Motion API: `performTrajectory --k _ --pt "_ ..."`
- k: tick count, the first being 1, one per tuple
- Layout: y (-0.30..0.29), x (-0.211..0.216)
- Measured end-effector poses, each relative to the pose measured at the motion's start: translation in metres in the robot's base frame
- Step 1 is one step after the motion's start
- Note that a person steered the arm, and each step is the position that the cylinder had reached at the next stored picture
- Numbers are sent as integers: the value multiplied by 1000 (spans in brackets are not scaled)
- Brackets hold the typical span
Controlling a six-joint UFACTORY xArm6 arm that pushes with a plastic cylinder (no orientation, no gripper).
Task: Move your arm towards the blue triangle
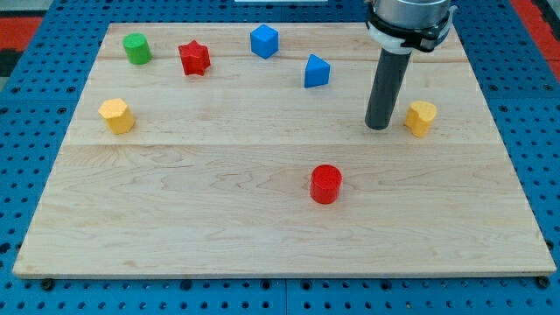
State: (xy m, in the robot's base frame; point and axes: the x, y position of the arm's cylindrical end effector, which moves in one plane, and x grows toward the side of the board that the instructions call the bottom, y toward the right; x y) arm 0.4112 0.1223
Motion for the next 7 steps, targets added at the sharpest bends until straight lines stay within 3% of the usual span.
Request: performTrajectory --k 2,5,6,7 --pt "-59 -18" --pt "-11 -118" --pt "-72 -129" --pt "-82 -122"
